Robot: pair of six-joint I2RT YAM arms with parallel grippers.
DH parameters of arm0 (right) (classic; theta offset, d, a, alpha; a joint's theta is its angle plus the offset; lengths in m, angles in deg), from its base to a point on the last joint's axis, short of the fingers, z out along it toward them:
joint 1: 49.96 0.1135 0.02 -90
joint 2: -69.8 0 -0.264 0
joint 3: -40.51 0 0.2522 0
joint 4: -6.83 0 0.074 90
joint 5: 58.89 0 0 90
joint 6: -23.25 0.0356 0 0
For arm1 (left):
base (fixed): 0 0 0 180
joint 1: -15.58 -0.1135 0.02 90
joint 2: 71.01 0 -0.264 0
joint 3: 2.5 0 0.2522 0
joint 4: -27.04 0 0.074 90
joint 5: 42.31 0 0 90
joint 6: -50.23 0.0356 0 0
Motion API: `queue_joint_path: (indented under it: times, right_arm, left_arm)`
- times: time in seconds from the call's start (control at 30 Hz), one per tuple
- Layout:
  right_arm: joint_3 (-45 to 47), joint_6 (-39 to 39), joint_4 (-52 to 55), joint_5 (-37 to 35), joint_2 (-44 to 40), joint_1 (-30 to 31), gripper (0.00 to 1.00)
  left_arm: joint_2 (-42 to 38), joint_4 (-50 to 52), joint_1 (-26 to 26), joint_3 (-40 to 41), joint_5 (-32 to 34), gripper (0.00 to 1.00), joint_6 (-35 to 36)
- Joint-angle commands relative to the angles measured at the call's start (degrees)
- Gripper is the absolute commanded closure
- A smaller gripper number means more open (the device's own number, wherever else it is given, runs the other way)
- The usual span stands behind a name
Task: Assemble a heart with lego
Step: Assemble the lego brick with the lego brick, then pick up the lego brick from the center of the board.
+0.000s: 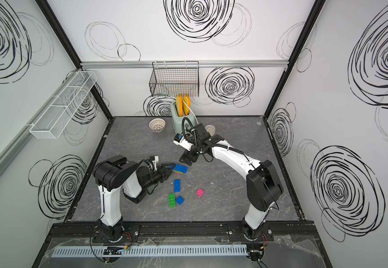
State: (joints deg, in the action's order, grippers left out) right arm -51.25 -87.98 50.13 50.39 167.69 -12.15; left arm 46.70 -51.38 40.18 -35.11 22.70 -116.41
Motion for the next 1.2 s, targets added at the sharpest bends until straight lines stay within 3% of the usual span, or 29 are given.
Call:
queue_joint_path:
  times: [0.0, 0.3, 0.6, 0.87, 1.17]
  right_arm:
    - [3.8, 7.88, 1.83, -5.73, 0.1, 2.32, 0.14]
    - [15.27, 29.81, -4.9, -13.91, -3.7, 14.21, 0.16]
    - [15.65, 42.59, -8.86, -17.46, -0.69, 18.25, 0.17]
    - [12.35, 45.12, -8.79, -19.49, 4.5, 19.52, 0.21]
    - [11.46, 45.39, -8.86, -21.31, 7.06, 21.34, 0.4]
  left_arm:
    - [1.82, -11.79, -0.05, -0.39, 0.38, 0.66, -0.61]
    - [1.47, -11.79, -2.4, -0.33, 0.23, 0.66, -0.44]
    - [0.52, -11.79, -5.16, 0.68, -0.23, 0.66, -0.13]
    - [-0.38, -11.84, -6.54, 1.53, -0.84, 0.66, 0.01]
    - [-0.21, -11.8, -6.76, 1.27, -1.1, 0.66, -0.16]
